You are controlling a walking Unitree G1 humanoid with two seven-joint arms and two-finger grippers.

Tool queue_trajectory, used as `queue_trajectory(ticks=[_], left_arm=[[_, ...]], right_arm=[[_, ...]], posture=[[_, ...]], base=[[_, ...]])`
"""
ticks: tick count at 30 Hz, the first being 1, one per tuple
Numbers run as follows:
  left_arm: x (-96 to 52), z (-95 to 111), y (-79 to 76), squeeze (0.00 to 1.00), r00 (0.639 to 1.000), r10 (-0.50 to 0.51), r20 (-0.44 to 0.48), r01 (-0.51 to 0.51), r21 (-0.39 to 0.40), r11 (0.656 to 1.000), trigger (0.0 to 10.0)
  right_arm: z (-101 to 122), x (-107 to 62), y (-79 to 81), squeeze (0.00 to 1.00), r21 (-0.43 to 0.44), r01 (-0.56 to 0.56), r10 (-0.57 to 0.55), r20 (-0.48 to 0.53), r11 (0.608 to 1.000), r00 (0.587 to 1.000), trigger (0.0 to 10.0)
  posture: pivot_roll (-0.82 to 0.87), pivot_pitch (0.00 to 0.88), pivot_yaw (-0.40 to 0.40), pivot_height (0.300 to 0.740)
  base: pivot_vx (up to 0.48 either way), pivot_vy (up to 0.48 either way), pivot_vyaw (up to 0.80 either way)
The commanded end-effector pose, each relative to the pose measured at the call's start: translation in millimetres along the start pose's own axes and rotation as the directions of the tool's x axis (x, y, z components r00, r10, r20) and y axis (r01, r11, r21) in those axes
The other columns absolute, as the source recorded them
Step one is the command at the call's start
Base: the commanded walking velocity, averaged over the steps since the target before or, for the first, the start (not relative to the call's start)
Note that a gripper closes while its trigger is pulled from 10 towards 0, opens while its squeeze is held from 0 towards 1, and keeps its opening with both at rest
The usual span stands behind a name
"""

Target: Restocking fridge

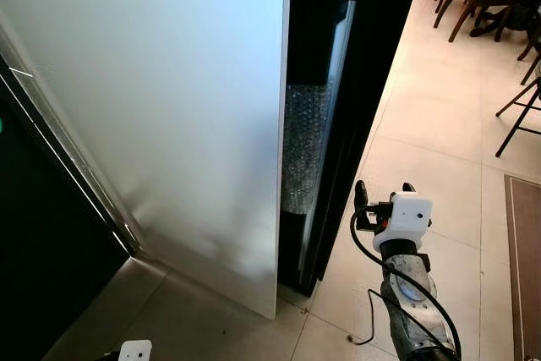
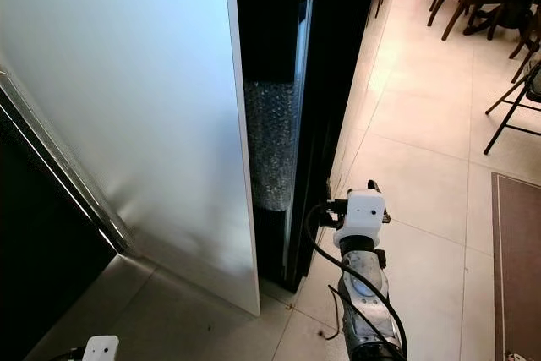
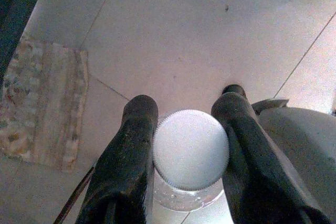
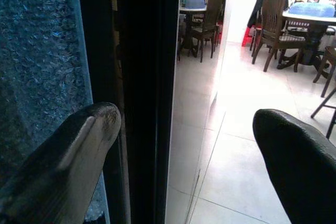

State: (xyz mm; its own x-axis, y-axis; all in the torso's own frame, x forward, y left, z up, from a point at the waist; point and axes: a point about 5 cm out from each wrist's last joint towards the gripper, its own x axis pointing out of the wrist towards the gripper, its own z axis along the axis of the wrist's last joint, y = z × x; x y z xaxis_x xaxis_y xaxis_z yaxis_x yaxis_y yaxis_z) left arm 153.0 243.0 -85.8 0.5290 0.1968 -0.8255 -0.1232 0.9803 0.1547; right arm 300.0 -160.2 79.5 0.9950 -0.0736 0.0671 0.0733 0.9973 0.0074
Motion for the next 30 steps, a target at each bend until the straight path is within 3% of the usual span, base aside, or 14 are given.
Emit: queue_trajectory(ticks=[1,6,8,13,16,24,30], left_arm=[[0.0,-1,-2.7,0.0,1.0,-0.012,-0.002,0.012,0.0,1.0,10.0],[-1.1,-2,7.4,0.0,1.0,-0.006,0.0,0.006,-0.003,1.0,10.0],[-2.6,-4,19.0,0.0,1.0,0.008,-0.007,-0.008,0.004,1.0,10.0],[-4.0,-6,26.4,0.0,1.0,0.016,-0.008,-0.016,-0.001,1.0,10.0],[-4.1,-6,26.6,0.0,1.0,0.015,-0.008,-0.015,0.003,1.0,10.0],[-2.2,-6,9.1,0.0,1.0,-0.009,-0.004,0.009,0.017,1.0,10.0],[-2.1,-7,3.7,0.0,1.0,-0.012,-0.004,0.012,0.027,1.0,10.0]], right_arm=[[7,3.1,-2.8,0.0,0.001,0.006,-0.006,0.024,1.0,1.0,10.0],[7,2.3,0.3,0.0,-0.008,-0.022,0.022,0.024,1.0,0.999,10.0],[8,2.2,0.7,0.0,-0.011,-0.027,0.028,0.028,1.0,0.999,10.0],[9,2.4,1.2,0.0,-0.023,-0.035,0.036,0.033,0.999,0.999,10.0],[10,2.1,2.3,0.0,-0.024,-0.041,0.042,0.037,0.999,0.998,10.0],[9,1.4,3.0,0.0,-0.006,-0.041,0.041,0.032,0.999,0.999,10.0],[9,0.5,3.8,0.0,0.001,-0.04,0.04,0.034,0.999,0.999,10.0]], posture=[[0.02,0.0,0.013,0.74],[0.02,0.0,0.015,0.74],[0.01,0.0,0.015,0.74],[0.02,0.0,0.015,0.74],[0.02,0.0,0.018,0.74],[0.02,0.0,0.019,0.74],[0.02,0.0,0.017,0.74]], base=[[0.0,0.0,0.0],[0.0,0.0,0.0],[0.247,0.0,0.0],[0.272,0.0,0.13],[0.343,0.0,0.64],[0.371,0.0,0.0],[0.0,0.0,0.0]])
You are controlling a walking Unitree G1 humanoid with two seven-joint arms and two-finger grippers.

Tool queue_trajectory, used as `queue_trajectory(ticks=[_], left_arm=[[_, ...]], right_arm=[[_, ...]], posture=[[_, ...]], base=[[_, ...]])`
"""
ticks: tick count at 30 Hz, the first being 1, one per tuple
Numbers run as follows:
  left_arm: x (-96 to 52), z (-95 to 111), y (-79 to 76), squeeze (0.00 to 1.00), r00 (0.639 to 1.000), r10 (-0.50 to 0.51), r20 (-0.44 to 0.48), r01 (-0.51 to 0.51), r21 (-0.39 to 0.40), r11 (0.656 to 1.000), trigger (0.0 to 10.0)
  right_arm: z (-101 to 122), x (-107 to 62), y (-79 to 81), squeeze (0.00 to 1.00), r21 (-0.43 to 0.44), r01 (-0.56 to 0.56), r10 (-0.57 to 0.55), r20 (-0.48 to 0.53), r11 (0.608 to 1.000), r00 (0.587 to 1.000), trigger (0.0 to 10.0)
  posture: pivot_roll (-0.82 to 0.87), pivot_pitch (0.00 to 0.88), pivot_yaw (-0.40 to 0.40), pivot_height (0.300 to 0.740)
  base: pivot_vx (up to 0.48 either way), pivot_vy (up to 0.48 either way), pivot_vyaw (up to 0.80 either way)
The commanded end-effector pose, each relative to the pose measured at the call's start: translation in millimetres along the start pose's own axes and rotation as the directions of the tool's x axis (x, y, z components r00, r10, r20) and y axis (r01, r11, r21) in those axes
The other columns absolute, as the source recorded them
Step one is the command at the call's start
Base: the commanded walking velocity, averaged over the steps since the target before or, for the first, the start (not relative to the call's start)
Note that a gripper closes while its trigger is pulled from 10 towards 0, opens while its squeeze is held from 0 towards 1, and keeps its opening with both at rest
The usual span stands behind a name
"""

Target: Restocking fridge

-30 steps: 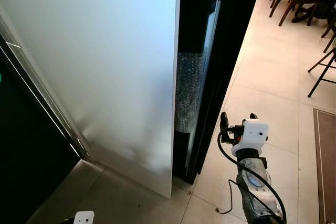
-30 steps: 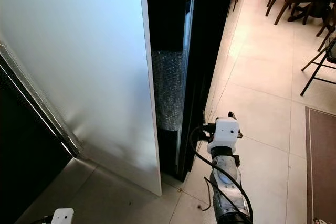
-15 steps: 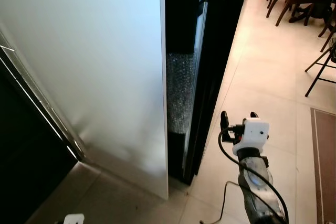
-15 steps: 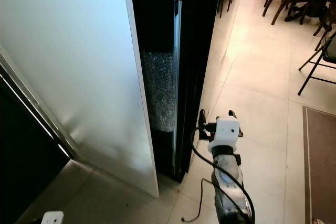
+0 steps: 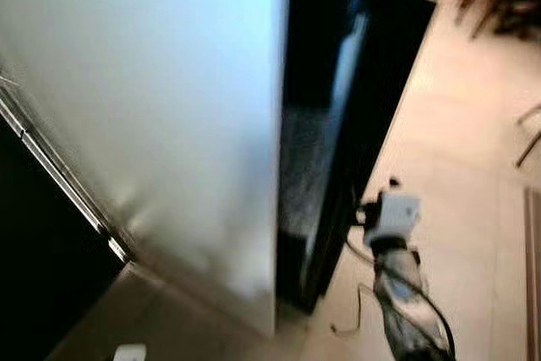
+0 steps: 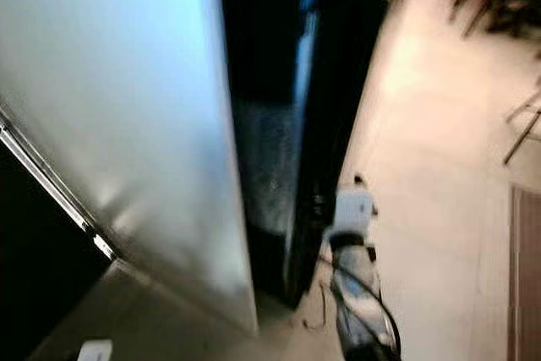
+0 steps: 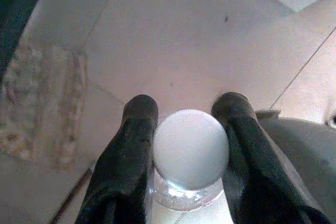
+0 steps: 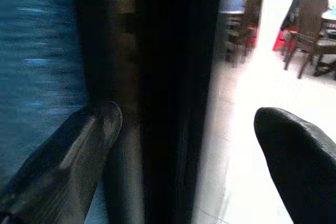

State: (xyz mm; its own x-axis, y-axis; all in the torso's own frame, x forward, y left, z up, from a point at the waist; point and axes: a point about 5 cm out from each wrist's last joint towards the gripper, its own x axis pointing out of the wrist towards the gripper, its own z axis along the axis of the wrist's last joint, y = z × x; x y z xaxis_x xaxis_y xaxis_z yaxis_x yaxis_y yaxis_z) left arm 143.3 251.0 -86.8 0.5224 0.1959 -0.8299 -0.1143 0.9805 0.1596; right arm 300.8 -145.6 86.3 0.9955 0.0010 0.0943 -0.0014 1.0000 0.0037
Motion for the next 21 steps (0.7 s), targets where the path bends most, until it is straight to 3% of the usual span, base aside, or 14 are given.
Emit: queue_trajectory(ticks=[1,5,14,21], left_arm=[[0.6,1,-5.3,0.0,1.0,-0.011,0.003,0.011,0.017,1.0,10.0],[-0.1,-2,-4.2,0.0,1.0,-0.007,-0.005,0.007,0.017,1.0,10.0],[-3.0,-6,15.5,0.0,1.0,0.011,-0.009,-0.011,0.016,1.0,10.0],[1.8,9,1.9,0.0,1.0,-0.004,0.012,0.004,0.025,1.0,10.0]], right_arm=[[3,-0.8,-10.3,0.0,0.0,0.034,-0.034,0.006,0.999,0.999,10.0],[0,-3.2,-5.0,0.0,0.01,0.013,-0.013,-0.002,1.0,1.0,10.0],[-1,-10.8,2.9,0.0,0.002,-0.02,0.02,-0.021,1.0,1.0,10.0],[-6,-33.8,10.8,0.0,-0.031,-0.075,0.071,-0.103,0.997,0.992,10.0]], posture=[[0.02,0.0,0.017,0.74],[0.02,0.0,0.017,0.74],[0.02,0.0,0.016,0.74],[0.02,0.0,0.014,0.74]], base=[[0.0,0.0,0.0],[0.0,0.0,0.0],[0.0,0.0,0.0],[0.0,0.0,0.0]])
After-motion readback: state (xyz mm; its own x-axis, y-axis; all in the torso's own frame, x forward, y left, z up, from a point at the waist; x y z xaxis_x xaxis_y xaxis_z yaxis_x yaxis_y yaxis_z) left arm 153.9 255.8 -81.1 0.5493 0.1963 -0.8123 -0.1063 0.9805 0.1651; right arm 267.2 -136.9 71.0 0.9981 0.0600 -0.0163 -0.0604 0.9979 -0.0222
